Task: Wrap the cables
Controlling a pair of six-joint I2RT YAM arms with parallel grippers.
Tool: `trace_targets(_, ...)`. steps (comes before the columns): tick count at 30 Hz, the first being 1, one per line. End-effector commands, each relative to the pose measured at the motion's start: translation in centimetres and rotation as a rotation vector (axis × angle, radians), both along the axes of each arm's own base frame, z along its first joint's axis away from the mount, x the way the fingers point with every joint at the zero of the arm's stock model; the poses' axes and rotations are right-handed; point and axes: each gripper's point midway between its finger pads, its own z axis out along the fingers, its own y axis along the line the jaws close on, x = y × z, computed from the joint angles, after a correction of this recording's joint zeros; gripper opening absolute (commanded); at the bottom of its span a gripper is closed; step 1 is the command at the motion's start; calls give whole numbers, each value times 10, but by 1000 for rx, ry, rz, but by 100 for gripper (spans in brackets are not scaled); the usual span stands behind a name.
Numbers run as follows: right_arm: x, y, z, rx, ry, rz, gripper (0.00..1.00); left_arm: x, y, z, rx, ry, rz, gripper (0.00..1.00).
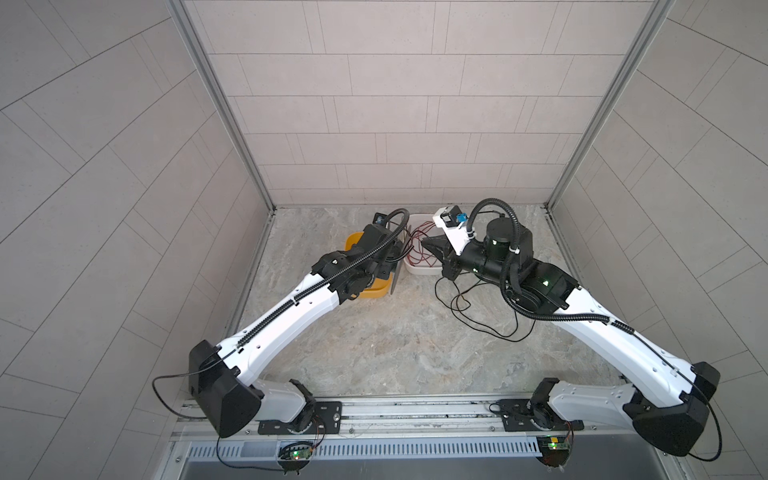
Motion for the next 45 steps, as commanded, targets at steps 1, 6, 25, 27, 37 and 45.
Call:
trace_targets(1, 10, -4, 20, 50, -42, -5, 0, 0, -6, 10, -1, -28, -23, 0)
trace_targets(6, 32, -12, 18, 78, -14, -28, 0, -9, -12, 9, 11, 1, -79, 0)
trace_targets(25, 102, -28, -31, 118, 100, -101, 0, -50, -9, 44, -61, 44, -216, 0)
trace_targets(27, 107, -28, -38, 113, 110, -105, 0, -53, -11, 50, -83, 46, -227, 0)
trace_targets(37, 122, -35, -80, 125, 163, -134, 0, -58, -4, 78, -165, 23, -220, 0)
trace_targets(45, 119, -35, -103, 138, 196, -131, 0, -54, -5, 104, -257, 2, -230, 0)
